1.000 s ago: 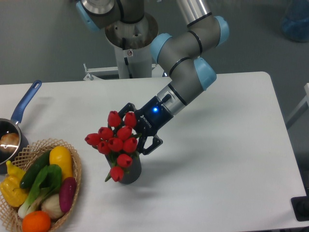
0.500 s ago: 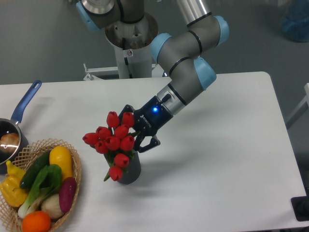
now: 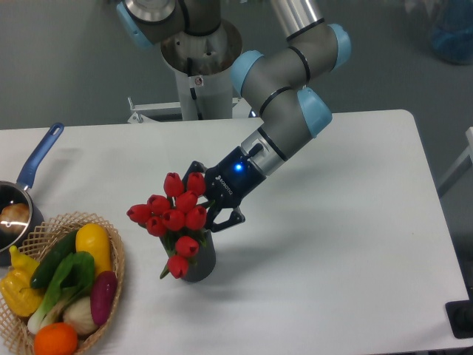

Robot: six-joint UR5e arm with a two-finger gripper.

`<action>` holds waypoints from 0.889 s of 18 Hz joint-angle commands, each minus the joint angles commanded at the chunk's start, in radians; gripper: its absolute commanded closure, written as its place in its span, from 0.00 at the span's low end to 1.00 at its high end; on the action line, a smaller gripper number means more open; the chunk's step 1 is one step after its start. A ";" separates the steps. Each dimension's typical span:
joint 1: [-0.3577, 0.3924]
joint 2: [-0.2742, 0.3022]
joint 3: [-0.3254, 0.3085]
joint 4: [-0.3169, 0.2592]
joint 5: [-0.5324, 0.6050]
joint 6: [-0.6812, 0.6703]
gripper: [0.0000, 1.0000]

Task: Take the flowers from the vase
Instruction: 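Close the gripper on the tulip stems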

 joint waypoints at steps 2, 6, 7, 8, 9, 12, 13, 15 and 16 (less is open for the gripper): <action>0.003 0.000 0.000 -0.002 -0.026 0.000 0.49; 0.006 0.003 0.000 -0.002 -0.038 0.000 0.49; 0.006 0.005 -0.002 -0.003 -0.040 -0.002 0.49; 0.008 0.006 -0.002 -0.003 -0.040 -0.002 0.49; 0.009 0.009 -0.002 -0.005 -0.040 -0.002 0.49; 0.011 0.017 -0.002 -0.006 -0.043 -0.020 0.49; 0.009 0.020 -0.002 -0.006 -0.048 -0.023 0.49; 0.012 0.028 -0.002 -0.006 -0.069 -0.025 0.49; 0.017 0.032 -0.002 -0.006 -0.083 -0.029 0.49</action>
